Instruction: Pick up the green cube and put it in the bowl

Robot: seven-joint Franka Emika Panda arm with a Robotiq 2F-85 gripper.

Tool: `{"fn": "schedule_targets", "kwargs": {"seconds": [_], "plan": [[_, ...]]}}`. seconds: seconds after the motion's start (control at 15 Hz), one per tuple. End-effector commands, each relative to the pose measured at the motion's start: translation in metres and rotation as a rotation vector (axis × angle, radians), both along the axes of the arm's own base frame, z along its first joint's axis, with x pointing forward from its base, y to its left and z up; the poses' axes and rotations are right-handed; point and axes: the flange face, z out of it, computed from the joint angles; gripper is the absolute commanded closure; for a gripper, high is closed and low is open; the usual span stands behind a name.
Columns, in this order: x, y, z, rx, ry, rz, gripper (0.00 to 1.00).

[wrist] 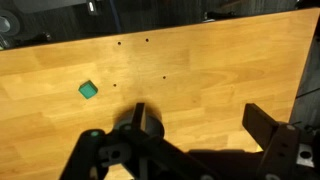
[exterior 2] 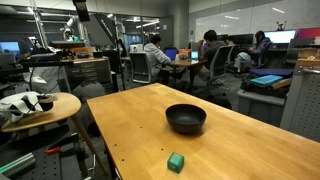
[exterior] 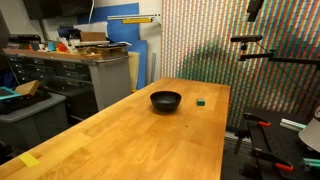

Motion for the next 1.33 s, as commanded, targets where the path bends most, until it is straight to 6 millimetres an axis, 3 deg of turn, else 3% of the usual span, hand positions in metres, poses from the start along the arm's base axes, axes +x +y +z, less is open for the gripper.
{"fn": "schedule_targets", "kwargs": {"seconds": [0.0,0.67,1.27], "plan": [[0.000,0.000,0.002,0.000,-0.001,0.000,0.00],[0.000,-0.002,0.003,-0.023,-0.016,0.021,0.00],[-0.005,-0.026,-0.041,-0.136,-0.004,0.254,0.00]]}}
